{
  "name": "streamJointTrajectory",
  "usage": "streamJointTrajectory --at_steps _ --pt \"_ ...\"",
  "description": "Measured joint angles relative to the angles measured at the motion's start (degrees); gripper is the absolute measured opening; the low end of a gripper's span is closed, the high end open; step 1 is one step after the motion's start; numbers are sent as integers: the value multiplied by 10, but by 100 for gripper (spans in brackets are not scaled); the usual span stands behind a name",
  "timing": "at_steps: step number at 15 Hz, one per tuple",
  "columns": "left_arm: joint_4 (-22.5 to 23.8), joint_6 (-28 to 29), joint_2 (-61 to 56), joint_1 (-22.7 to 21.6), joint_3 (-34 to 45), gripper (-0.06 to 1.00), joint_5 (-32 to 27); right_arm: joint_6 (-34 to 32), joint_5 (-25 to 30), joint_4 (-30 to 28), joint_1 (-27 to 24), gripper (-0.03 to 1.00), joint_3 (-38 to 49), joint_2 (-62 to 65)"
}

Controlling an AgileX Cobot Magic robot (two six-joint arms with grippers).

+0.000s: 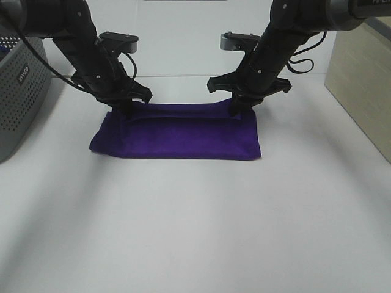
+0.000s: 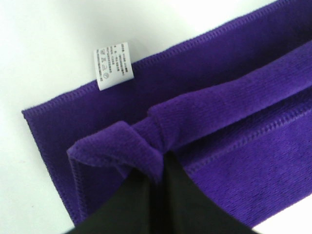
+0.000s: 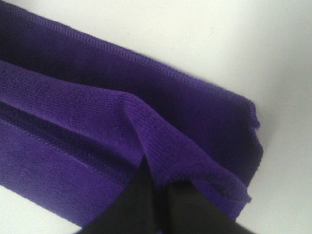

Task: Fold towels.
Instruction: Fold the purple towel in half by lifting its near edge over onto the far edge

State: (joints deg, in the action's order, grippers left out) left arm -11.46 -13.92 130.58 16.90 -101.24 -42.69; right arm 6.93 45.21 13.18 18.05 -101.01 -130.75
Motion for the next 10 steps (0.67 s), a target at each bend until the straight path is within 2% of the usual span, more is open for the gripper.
streamJointTrajectory --at_steps 7,10 --pt "-6 11 20 0 -1 1 11 0 -10 -17 -2 2 -30 -30" --pt "-7 11 20 0 -1 6 11 0 -6 -28 -2 2 -38 -32"
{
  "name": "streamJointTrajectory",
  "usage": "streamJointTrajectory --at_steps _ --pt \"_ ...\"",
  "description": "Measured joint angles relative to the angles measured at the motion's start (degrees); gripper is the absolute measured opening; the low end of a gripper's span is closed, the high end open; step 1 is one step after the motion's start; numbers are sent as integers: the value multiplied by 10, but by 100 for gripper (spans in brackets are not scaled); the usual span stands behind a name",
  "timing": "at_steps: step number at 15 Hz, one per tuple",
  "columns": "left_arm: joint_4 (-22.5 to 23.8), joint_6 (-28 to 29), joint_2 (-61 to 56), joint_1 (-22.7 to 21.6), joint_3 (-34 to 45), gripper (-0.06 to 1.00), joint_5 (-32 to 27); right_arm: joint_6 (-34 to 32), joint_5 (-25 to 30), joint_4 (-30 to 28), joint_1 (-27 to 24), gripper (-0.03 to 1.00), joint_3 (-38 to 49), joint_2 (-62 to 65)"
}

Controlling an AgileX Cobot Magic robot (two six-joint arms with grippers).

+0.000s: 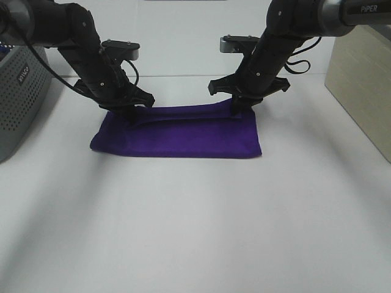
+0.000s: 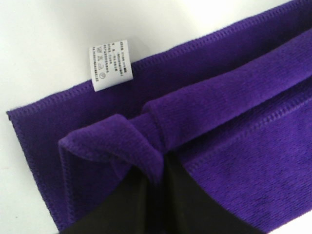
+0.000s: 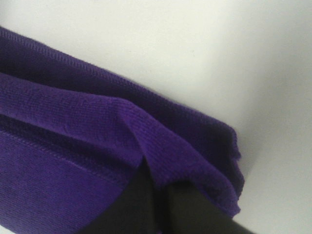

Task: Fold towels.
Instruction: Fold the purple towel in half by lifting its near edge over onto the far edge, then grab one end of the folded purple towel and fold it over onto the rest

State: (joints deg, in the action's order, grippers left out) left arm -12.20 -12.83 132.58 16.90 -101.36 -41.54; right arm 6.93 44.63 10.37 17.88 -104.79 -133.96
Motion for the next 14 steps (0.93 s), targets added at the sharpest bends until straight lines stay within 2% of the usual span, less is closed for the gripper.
streamJointTrajectory --at_steps 2,5,6,7,8,10,12,14 --pt "6 0 0 0 0 14 4 0 2 -8 0 7 0 0" --pt "15 8 0 0 0 32 6 0 15 -17 -1 36 0 0" --pt "22 19 0 0 0 46 7 0 20 -19 -1 52 0 0" --pt "33 33 0 0 0 60 7 0 30 -22 -1 63 0 0" --pt "45 39 0 0 0 70 4 0 40 -26 -1 69 0 0" --pt "69 45 -1 0 -5 79 -30 0 54 -29 -1 74 0 17" --pt "95 46 -2 0 -25 80 -88 0 71 -28 -1 74 -1 49" --pt "92 40 -3 -9 -61 80 -141 0 124 -11 -1 74 -3 91"
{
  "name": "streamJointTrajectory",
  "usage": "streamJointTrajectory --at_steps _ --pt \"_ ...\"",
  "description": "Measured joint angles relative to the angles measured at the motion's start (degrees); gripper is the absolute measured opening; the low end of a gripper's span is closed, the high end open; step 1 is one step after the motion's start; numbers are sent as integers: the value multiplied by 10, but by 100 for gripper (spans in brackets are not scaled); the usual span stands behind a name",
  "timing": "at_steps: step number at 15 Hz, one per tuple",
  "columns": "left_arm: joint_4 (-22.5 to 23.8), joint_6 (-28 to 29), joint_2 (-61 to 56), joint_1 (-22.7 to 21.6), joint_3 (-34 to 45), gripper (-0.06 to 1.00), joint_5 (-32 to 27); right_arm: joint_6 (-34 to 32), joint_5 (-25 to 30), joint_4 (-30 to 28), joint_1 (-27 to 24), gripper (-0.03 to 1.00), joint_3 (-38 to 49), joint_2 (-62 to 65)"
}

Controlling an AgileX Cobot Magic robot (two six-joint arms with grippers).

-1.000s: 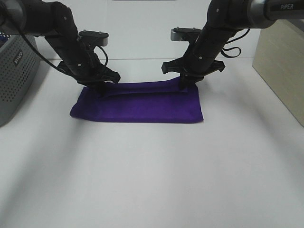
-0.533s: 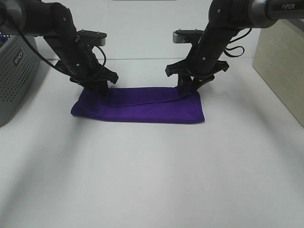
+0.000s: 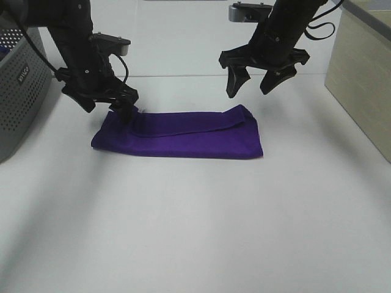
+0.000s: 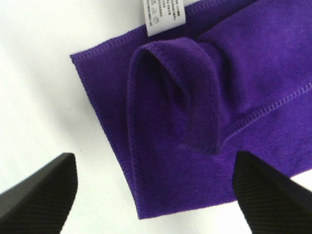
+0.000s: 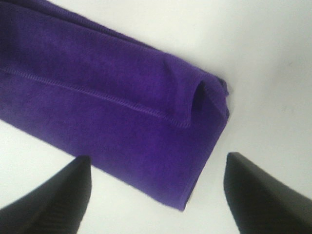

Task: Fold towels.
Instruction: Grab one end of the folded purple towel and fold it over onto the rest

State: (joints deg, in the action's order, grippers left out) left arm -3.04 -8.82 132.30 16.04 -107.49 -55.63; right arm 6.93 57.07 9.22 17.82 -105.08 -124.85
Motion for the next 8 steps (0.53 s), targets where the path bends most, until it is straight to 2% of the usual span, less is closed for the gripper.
streamJointTrajectory --at_steps 1,2,5,6,8 --pt "-20 -15 -1 -14 -11 80 -23 0 23 3 0 74 -1 11" --pt "-61 -44 -1 -34 -18 80 -47 0 46 7 0 74 -1 22" --pt "-211 -146 2 -111 -21 80 -109 0 88 15 0 74 -2 30" --pt "-245 -164 7 -129 -21 80 -119 0 95 17 0 74 -2 32" --pt "-272 -186 22 -156 -22 80 -124 0 101 22 0 74 -2 33"
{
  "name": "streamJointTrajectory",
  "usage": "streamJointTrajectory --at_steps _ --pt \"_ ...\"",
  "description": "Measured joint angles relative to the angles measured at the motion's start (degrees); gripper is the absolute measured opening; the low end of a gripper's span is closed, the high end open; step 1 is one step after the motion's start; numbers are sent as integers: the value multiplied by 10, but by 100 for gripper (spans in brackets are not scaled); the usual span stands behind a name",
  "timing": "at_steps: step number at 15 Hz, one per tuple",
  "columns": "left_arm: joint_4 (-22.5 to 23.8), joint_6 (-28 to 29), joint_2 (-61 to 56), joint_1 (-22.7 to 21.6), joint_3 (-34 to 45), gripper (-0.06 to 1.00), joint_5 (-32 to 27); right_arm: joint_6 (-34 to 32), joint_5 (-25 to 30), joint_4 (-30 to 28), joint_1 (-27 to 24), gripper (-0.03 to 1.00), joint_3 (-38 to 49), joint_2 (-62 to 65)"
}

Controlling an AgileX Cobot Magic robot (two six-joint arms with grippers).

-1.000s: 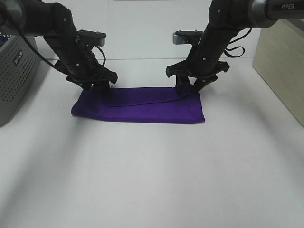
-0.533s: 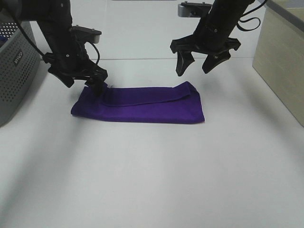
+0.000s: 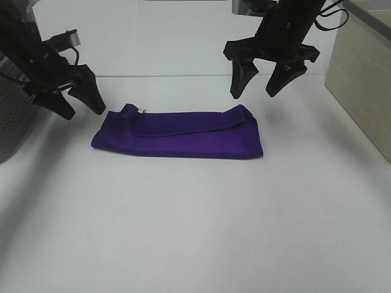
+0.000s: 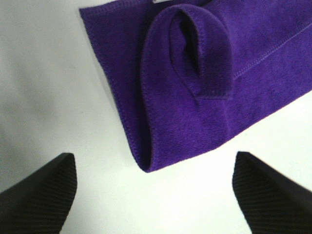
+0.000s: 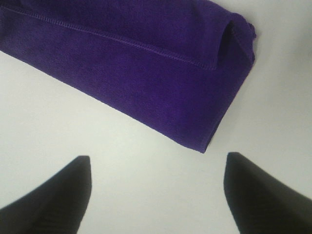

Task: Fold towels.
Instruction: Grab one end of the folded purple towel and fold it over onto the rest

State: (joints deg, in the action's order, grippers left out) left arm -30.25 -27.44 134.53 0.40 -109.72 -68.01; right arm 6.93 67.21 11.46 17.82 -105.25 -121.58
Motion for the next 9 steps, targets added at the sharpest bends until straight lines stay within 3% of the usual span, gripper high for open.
streamJointTrajectory --at_steps 9 --pt "-24 -44 63 -18 -7 80 -5 -5 8 4 0 74 0 0"
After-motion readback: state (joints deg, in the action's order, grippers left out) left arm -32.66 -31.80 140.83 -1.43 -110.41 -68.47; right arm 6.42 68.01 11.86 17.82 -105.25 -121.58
